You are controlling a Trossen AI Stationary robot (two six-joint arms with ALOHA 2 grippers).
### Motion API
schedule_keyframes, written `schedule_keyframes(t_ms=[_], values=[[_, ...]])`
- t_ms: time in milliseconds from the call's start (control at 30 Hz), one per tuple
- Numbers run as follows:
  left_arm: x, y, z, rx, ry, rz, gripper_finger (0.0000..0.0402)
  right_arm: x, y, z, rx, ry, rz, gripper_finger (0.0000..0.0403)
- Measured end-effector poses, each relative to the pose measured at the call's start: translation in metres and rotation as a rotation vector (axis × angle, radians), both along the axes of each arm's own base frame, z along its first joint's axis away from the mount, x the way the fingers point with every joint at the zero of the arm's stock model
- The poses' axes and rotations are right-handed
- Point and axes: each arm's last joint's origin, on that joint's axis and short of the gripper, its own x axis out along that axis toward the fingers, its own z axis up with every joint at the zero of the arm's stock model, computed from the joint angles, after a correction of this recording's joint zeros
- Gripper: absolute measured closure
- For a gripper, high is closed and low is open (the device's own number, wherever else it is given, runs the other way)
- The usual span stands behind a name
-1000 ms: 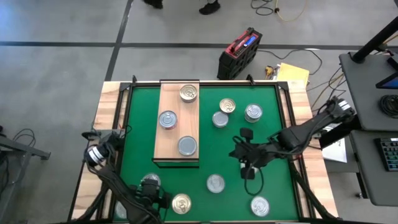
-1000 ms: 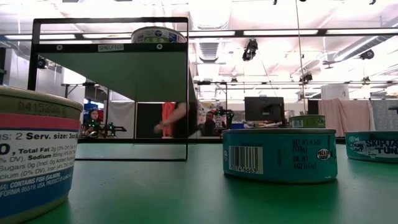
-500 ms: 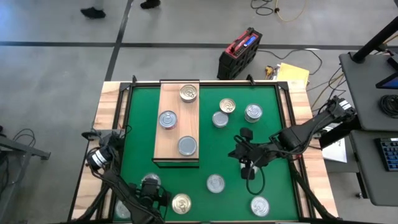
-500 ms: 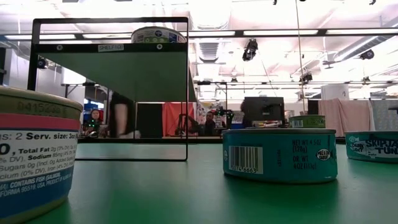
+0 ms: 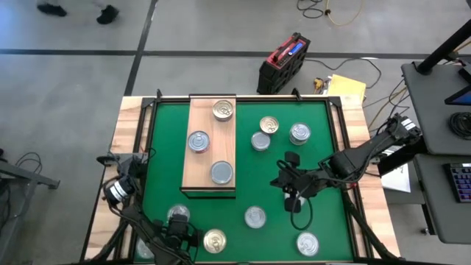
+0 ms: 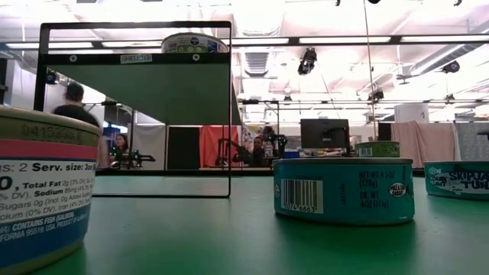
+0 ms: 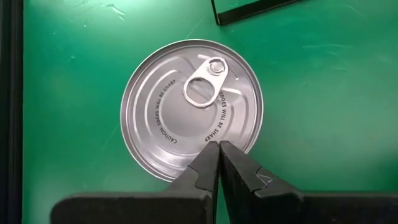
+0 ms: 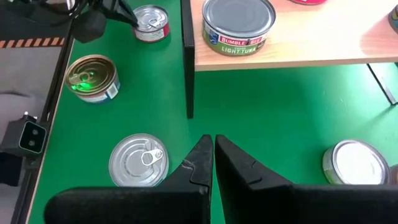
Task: Stack canned seafood by type on shelf
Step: Stack the red tuna can on top of the red tuna can on the shelf
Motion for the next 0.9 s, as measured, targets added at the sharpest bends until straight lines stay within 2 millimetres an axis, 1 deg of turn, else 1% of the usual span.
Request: schedule_keyframes(t_ms=[133,333,733,900], values=[[-0.002,-0.002,-0.002,0.008,-0.001,-0.01,0.0402,0.0,0.0,-0.002,0.035,0.002,-0.043,0.0394],[-0.006,-0.006,-0.003,0.02,-0.041,-0.039,0.0401,0.0,0.0,-0.002,0.049,-0.002,-0.057,0.0394],[-0.005,-0.01,-0.004,-0.007,-0.074,-0.047,0.0402,0.002,0.0,-0.001,0.058,-0.021,-0.055,0.0394],[-0.001,-0.016,-0.004,-0.048,-0.117,-0.05,0.0402,0.002,0.0,-0.001,0.056,-0.021,-0.054,0.0394]])
